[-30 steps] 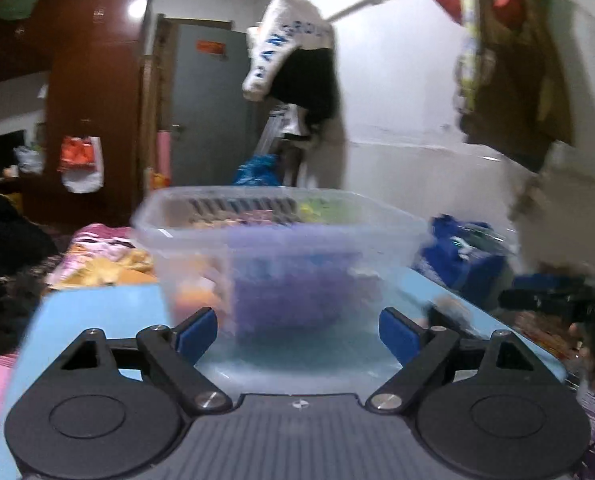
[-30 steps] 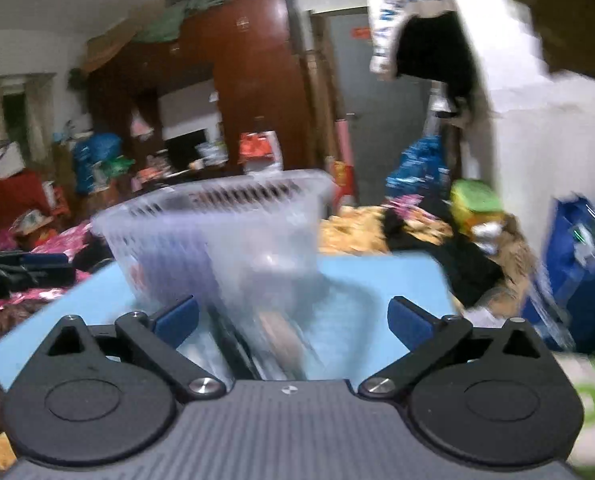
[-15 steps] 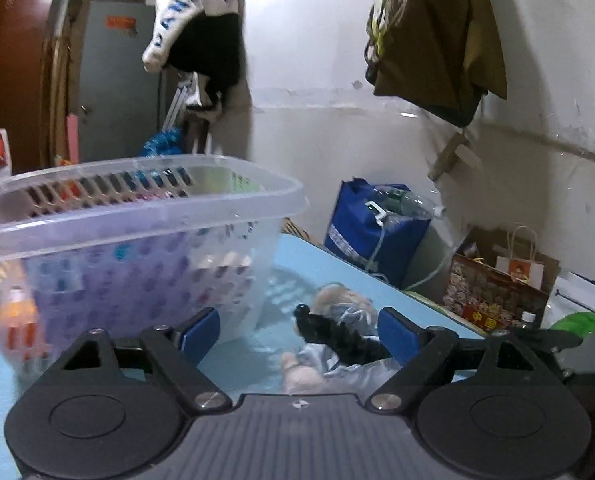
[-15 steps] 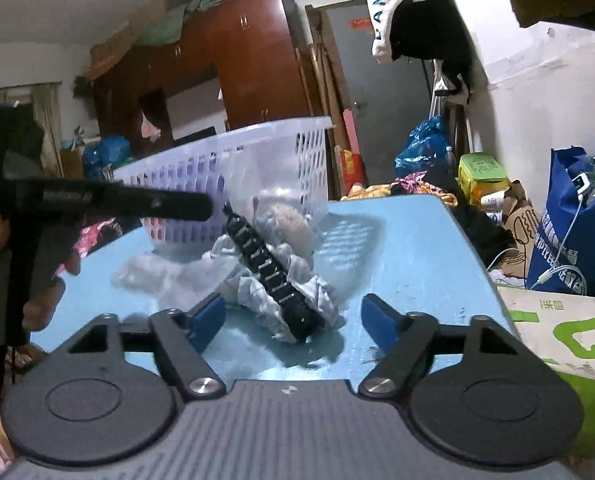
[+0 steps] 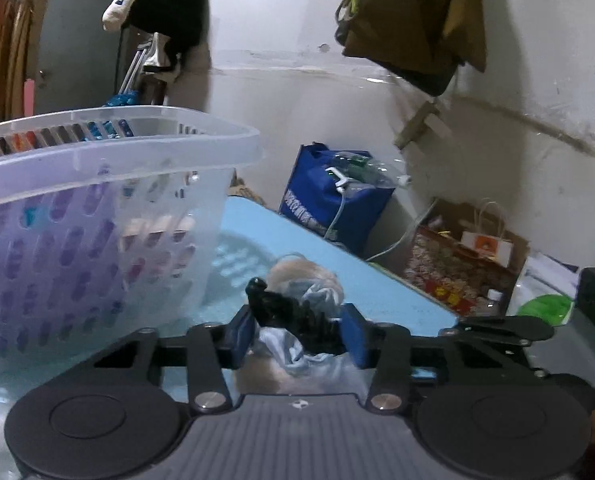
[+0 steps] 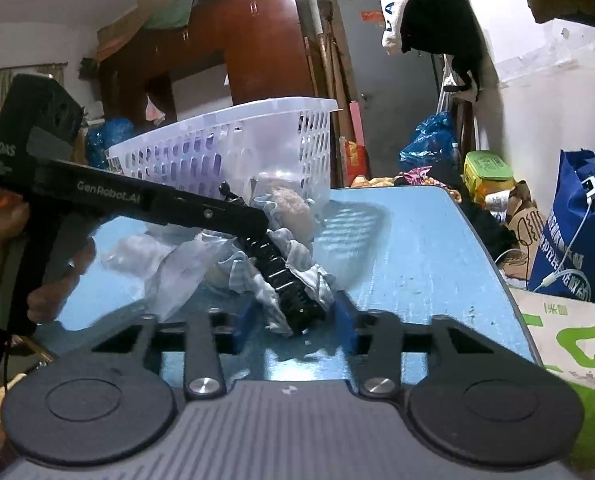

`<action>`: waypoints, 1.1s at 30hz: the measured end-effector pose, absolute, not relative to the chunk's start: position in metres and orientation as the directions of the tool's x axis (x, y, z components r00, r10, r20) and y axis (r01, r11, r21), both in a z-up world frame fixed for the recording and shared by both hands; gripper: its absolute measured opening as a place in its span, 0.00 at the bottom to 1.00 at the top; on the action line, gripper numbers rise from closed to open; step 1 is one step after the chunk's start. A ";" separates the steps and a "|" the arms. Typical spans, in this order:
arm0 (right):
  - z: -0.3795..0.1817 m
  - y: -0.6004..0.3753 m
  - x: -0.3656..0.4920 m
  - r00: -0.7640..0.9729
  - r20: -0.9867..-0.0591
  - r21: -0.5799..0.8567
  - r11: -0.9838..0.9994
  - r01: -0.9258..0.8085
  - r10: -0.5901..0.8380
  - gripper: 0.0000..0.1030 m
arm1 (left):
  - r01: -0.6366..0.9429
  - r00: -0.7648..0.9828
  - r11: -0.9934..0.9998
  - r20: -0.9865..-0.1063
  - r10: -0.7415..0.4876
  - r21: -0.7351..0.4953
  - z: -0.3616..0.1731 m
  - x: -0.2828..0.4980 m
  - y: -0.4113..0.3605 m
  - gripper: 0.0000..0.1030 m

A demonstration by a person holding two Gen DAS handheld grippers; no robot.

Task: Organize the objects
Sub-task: 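Grasp the grey cloth with black strap using both tools, then lift the grey cloth into the white basket and open both tools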

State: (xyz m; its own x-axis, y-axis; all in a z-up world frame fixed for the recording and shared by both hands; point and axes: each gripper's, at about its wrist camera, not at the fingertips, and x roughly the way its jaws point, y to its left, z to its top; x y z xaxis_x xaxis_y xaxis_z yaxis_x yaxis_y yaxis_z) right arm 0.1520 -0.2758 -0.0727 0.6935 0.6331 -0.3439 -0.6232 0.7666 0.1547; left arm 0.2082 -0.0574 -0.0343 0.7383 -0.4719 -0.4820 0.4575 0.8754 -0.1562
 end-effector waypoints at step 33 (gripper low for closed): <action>0.099 -0.200 0.184 0.702 -0.236 -0.177 0.681 -0.711 0.672 0.34 | 0.342 0.917 0.939 -0.209 -0.340 -0.028 0.136 0.182 -0.006 0.43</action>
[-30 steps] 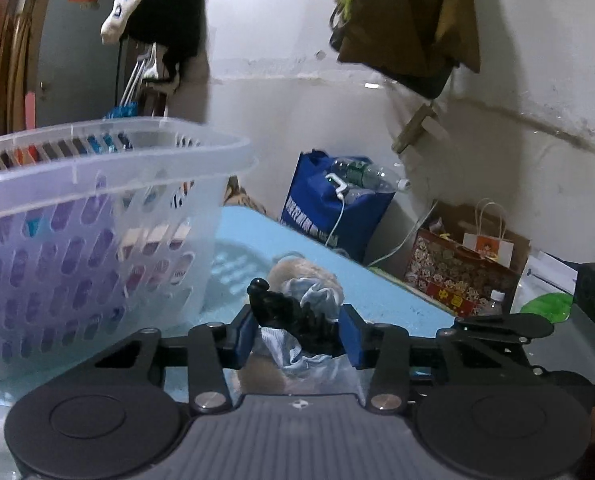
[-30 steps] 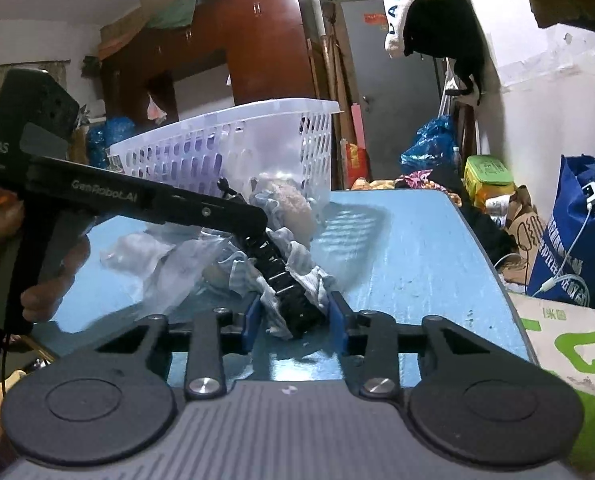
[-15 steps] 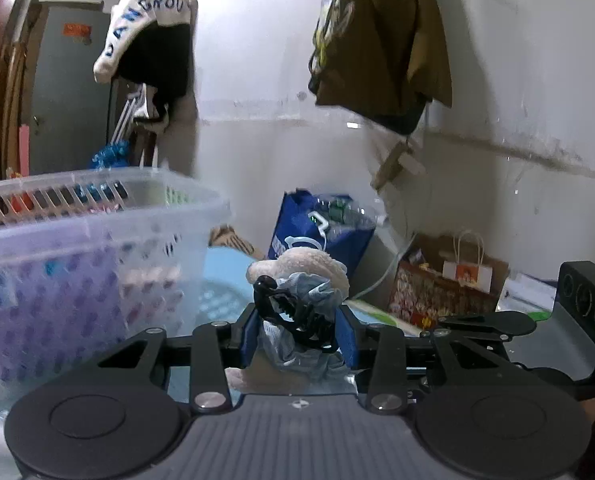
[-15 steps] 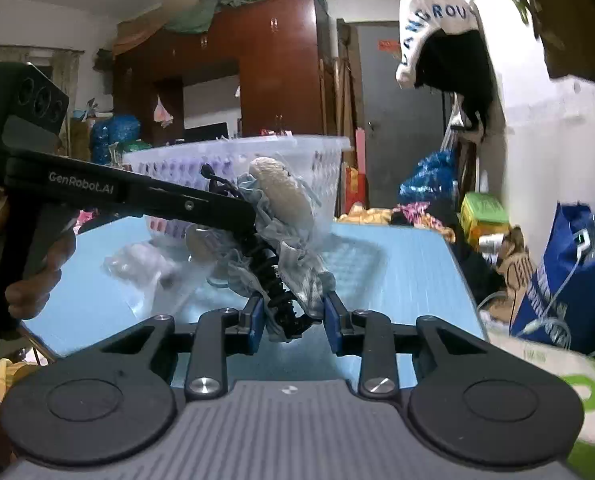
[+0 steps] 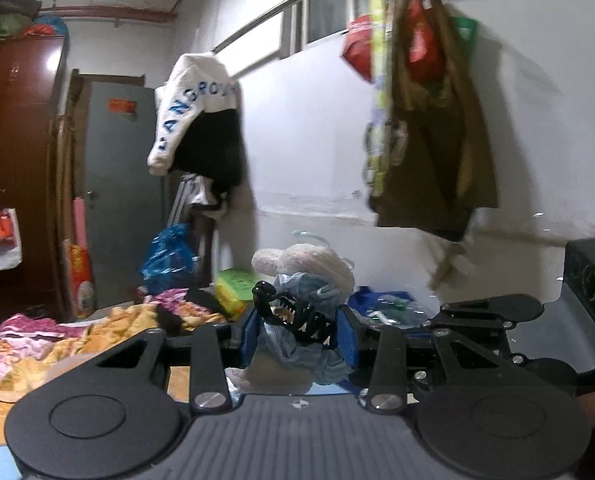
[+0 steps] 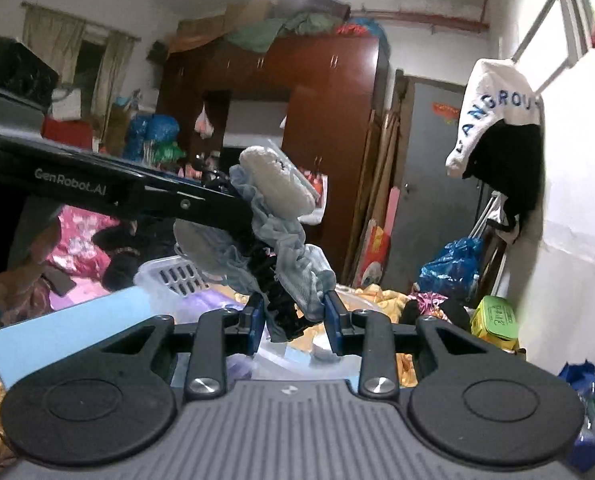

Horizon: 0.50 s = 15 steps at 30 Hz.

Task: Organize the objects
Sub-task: 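Lift the grey cloth into the white basket and open both tools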

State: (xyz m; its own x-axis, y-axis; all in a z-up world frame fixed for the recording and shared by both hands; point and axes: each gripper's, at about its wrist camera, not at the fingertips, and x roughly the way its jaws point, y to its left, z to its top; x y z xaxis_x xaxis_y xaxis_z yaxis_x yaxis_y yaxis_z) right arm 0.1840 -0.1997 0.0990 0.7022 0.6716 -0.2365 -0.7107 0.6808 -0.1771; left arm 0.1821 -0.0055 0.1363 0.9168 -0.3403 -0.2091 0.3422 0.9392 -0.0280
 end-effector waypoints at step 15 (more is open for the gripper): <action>0.053 -0.141 0.268 0.721 -0.378 -0.201 0.708 -0.677 0.581 0.66 | 0.136 0.947 0.988 -0.283 -0.151 -0.072 0.086 0.266 0.051 0.87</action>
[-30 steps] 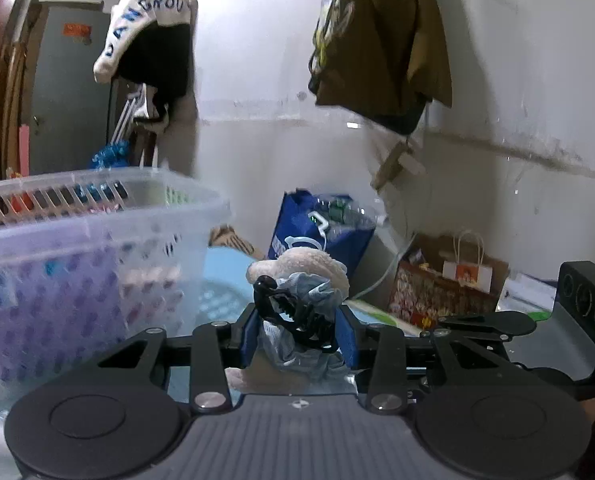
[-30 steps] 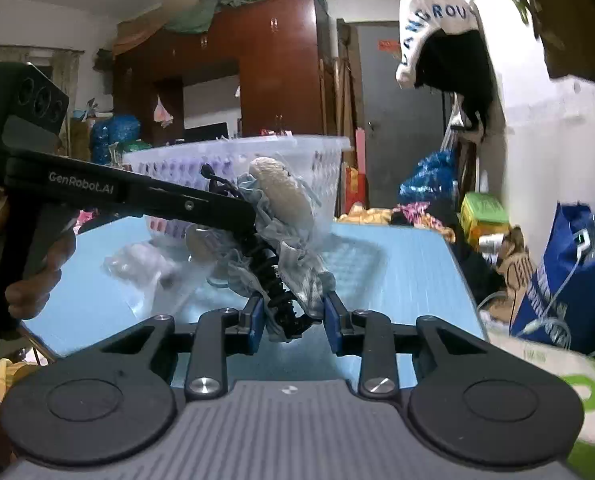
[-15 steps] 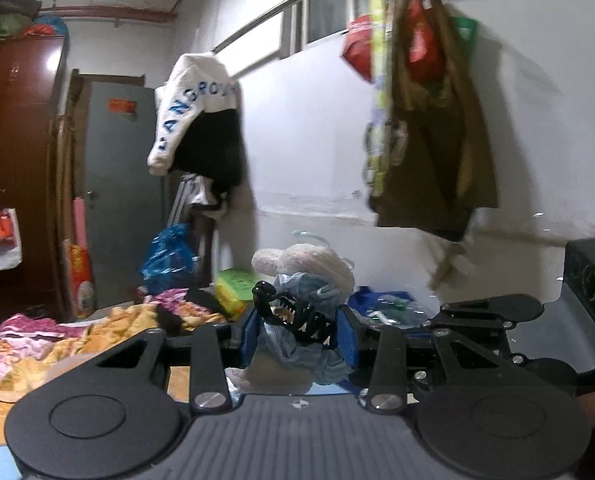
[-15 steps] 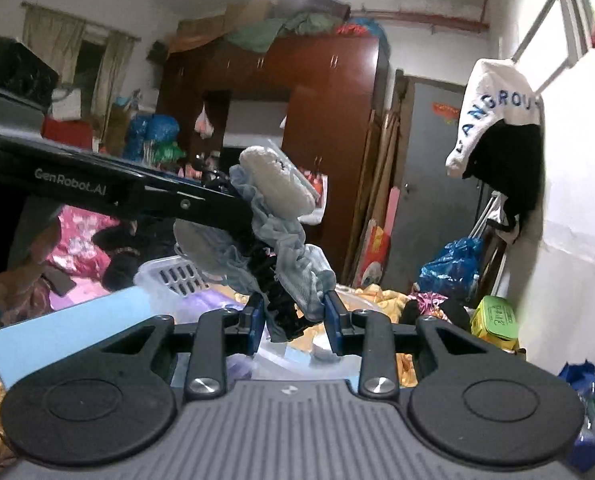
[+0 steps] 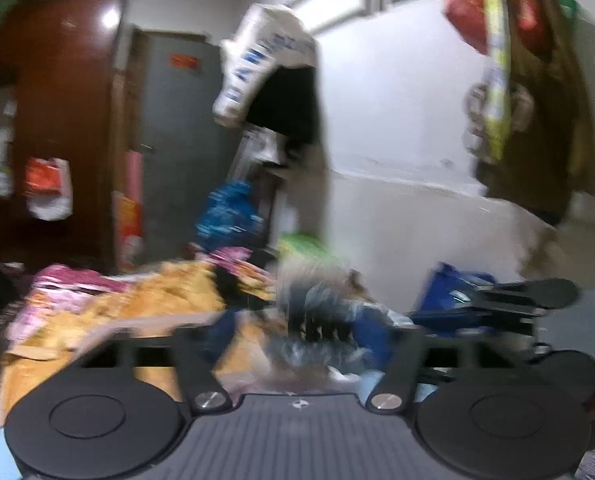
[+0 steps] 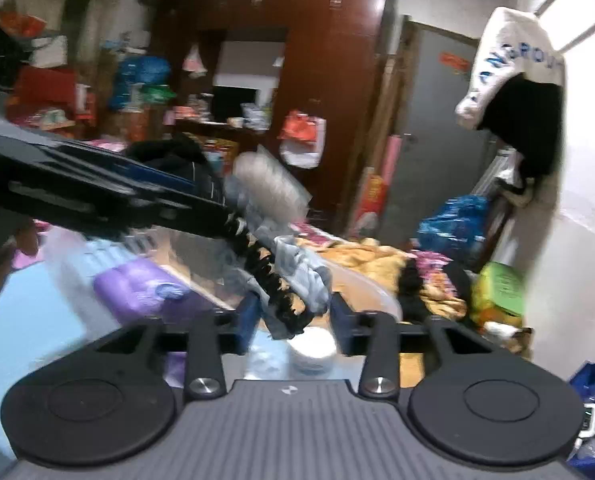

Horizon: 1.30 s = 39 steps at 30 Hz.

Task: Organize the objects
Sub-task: 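Lift the grey cloth into the white basket and open both tools, then grasp the clear plastic bag on the table with both tools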

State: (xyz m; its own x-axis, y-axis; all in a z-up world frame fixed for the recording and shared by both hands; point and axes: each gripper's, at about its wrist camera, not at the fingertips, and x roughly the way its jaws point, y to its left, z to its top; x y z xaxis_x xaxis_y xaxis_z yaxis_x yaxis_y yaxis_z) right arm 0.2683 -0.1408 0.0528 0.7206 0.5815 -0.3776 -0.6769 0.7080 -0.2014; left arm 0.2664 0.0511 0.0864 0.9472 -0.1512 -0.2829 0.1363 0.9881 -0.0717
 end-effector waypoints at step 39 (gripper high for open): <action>-0.073 -0.213 0.127 0.685 -0.399 0.014 0.751 -0.660 0.610 0.52 | 0.233 0.768 0.968 -0.592 -0.244 -0.097 -0.048 0.163 0.082 0.90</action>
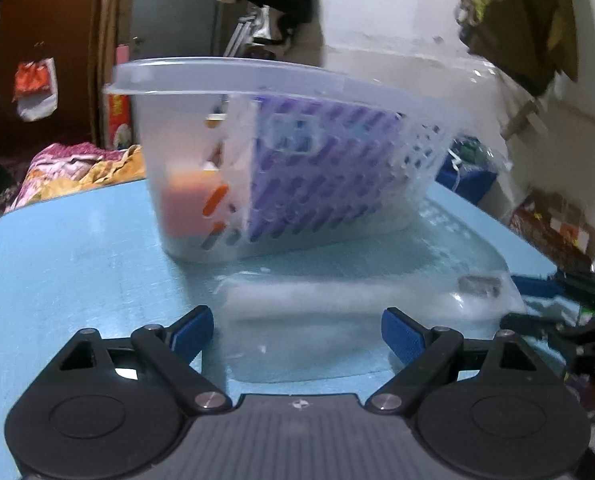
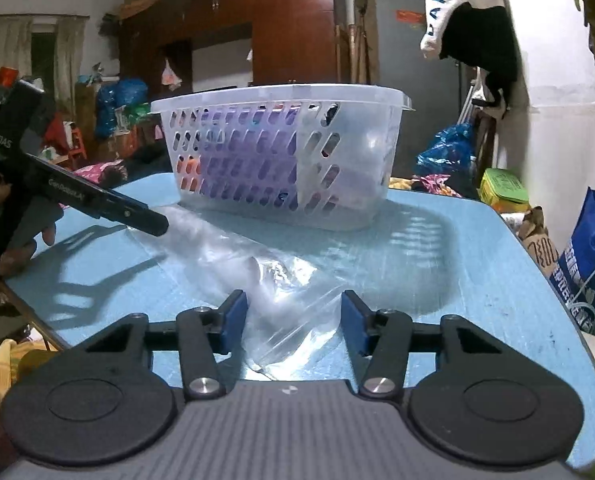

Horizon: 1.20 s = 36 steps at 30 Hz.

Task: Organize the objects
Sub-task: 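Grasp the clear plastic bag on the table with both tools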

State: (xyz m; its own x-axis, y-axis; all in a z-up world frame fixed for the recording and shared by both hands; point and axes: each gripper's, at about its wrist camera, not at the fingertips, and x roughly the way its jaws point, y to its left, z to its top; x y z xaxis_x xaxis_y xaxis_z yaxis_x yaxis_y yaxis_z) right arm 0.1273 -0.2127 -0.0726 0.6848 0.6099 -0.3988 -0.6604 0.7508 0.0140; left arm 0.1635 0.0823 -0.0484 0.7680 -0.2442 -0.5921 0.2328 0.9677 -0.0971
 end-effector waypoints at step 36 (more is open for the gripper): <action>-0.051 -0.225 0.123 0.670 -0.327 -0.082 0.687 -0.722 0.666 0.21 | 0.167 0.912 0.986 -0.382 -0.148 0.017 -0.038 0.070 0.051 0.12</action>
State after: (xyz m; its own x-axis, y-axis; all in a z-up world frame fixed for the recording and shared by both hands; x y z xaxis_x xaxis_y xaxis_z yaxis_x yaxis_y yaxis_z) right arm 0.1232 -0.2246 -0.0513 0.6704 0.6662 -0.3266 -0.7223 0.6868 -0.0817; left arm 0.0701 0.0515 -0.0383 0.9122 -0.1476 -0.3822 0.1666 0.9859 0.0168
